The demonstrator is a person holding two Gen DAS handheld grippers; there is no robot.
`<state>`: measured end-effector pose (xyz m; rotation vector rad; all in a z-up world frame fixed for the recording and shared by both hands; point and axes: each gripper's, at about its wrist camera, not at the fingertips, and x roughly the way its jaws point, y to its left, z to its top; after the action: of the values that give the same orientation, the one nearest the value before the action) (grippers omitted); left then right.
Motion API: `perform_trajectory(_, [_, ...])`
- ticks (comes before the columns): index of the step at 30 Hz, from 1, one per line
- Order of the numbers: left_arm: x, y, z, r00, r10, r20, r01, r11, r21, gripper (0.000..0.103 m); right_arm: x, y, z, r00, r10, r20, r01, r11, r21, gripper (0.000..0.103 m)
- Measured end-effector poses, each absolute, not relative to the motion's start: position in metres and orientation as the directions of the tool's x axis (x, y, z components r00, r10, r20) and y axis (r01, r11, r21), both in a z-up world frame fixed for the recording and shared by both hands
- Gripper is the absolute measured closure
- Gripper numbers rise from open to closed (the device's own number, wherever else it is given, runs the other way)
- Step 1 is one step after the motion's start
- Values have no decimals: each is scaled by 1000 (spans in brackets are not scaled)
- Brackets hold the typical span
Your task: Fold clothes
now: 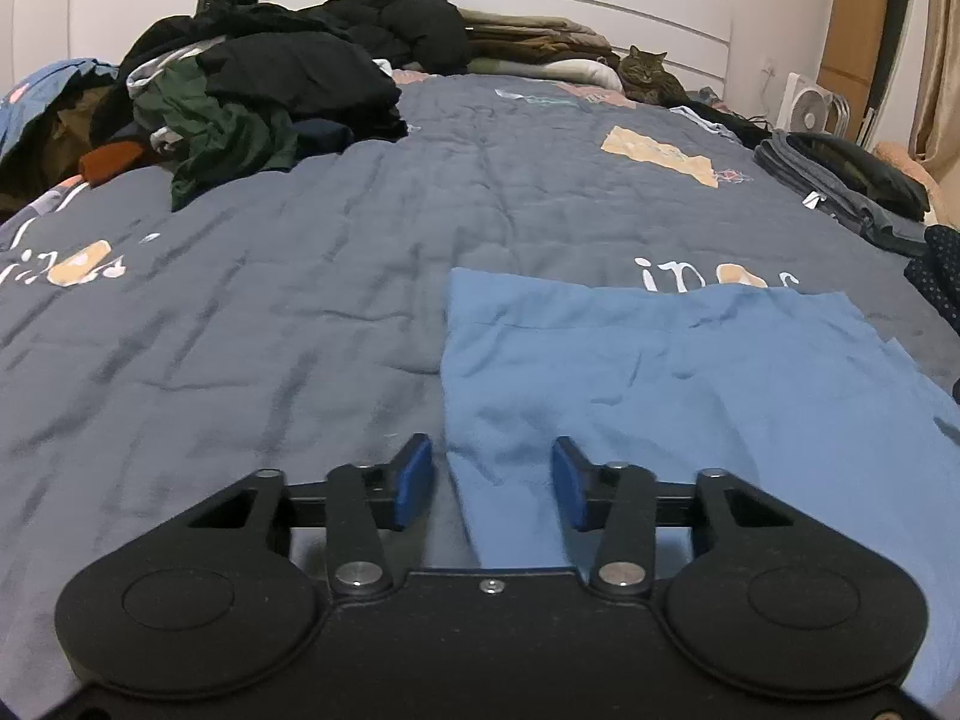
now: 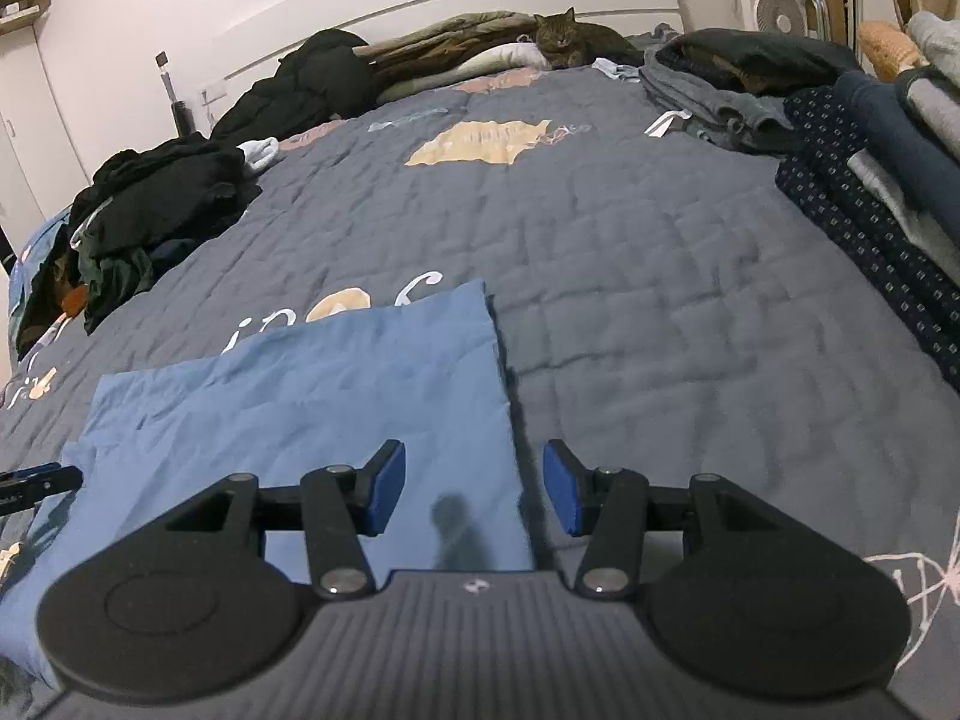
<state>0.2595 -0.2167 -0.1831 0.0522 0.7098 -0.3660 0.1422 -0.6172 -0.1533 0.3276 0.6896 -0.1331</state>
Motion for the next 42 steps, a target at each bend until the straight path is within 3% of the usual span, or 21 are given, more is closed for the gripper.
perform_trajectory(2, [256, -219, -181, 716, -289, -635, 350, 936, -32, 92, 143, -616, -154, 770, -8, -638, 218, 943, 251, 53])
perform_trajectory(8, [248, -220, -172, 741, -305, -598, 374, 928, -11, 99, 144, -625, -157, 763, -11, -646, 215, 947, 238, 53])
perform_trajectory(19, [229, -235, -155, 787, -302, -538, 423, 899, 116, 100, 156, -635, -163, 781, -13, -625, 192, 956, 220, 51])
perform_trajectory(31, [237, -227, -168, 723, -348, -597, 448, 894, 21, 99, 169, -628, -177, 746, 19, -665, 168, 962, 216, 51])
perform_trajectory(42, [238, -229, -173, 721, -350, -598, 466, 884, 44, 99, 169, -625, -178, 748, 27, -663, 163, 961, 223, 51])
